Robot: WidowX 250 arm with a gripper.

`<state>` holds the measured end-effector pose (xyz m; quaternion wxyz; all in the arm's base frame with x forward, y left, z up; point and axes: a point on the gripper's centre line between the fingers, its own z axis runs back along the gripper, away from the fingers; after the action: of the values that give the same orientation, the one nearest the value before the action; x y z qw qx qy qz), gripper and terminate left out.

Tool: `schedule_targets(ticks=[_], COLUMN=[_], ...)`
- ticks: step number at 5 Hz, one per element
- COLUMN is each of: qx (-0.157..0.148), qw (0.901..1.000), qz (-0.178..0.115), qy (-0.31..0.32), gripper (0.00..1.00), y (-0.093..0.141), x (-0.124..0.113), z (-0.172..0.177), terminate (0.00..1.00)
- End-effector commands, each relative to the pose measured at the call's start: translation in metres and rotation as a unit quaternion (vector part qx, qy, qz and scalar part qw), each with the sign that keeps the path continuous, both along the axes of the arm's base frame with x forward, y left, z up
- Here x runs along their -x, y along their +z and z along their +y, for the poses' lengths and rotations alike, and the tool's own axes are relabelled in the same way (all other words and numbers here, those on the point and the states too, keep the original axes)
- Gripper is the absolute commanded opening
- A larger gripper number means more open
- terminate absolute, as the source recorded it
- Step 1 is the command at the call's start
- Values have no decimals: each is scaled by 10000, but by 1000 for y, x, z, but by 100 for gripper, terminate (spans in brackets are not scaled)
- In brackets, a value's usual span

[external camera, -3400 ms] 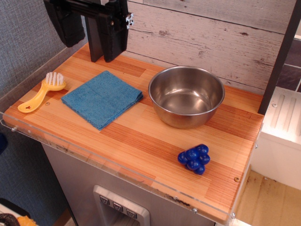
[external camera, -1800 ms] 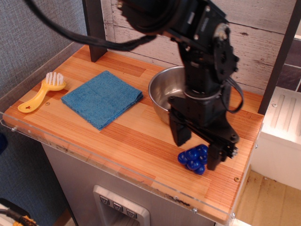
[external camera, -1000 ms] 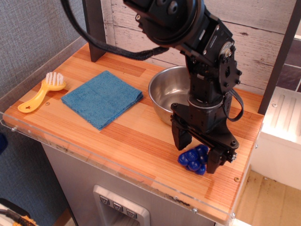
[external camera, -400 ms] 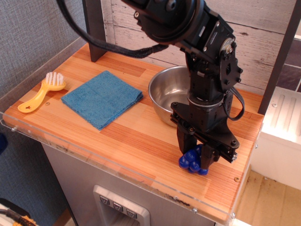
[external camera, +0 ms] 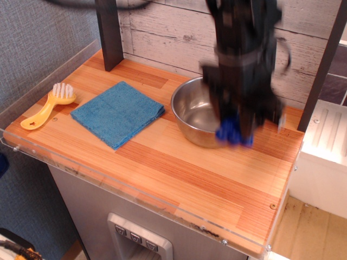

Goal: Put the purple grapes in the silver bowl

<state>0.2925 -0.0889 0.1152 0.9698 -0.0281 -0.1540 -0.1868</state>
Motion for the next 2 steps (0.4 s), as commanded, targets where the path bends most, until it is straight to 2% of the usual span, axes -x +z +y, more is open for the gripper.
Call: schedule_targets(ticks=[1,2], qx=[101,135], qw=[9961,9962], qz=[-642,-509], qy=[600,696], gripper=[0,0], y=[47,38], x=[-51,-61], z=[35,42], terminate=[0,0])
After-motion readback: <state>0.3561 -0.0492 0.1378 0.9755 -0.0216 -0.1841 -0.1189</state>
